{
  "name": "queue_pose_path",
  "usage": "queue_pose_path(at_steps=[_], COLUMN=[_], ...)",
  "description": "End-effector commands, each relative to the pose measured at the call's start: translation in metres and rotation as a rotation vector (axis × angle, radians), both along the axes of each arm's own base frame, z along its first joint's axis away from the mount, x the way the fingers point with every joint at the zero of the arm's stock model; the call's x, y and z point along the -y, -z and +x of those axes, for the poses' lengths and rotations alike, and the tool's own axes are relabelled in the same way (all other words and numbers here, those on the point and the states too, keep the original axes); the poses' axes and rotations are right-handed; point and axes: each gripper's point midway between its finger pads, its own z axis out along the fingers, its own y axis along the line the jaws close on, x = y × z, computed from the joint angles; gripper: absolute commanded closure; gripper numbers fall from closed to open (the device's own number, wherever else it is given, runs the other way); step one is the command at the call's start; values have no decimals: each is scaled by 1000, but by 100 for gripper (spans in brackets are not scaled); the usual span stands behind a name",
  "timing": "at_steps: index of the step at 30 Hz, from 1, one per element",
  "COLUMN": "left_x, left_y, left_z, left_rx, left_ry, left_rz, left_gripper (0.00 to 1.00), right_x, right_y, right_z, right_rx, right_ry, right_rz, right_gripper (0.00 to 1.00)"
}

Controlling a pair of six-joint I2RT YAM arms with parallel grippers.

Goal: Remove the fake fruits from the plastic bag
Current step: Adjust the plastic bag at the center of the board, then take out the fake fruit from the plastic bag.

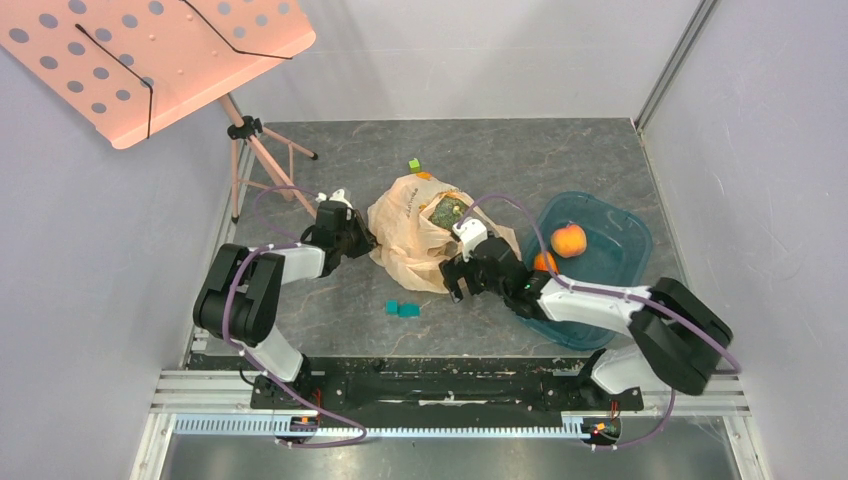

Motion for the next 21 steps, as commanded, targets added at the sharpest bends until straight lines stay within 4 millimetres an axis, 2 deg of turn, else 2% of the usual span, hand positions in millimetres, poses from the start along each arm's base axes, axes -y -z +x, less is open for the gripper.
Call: queue_pose_path(at_steps=[1,5,8,11,14,16,18,21], left_x=[3,1,2,2,2,3,4,5], left_y=[-15,-19,-21,-20,-20,-20,-20,-21], left_z=[18,20,21,20,20,19,19,19], left_rx=[60,72,75,72,69,70,72,70], left_ry=[-18,-21,-19,-16,-16,-15,-14,-9], left_rz=[-38,-39,-48,-52,-55,-60,-64,-73], left_gripper=[98,98,98,98,98,98,98,98], right_x=[3,20,33,49,72,91,101,89], right_y=[-80,-123,-141,-149,-153,-152,-148,-141], right_z=[19,25,27,27,31,38,47,52], right_rx=[150,224,244,253,262,246,198,117], right_ry=[75,168,221,288,386,457,476,401], right_rz=[89,120,126,131,136,125,139,196], right_gripper=[2,2,2,2,7,11,14,18])
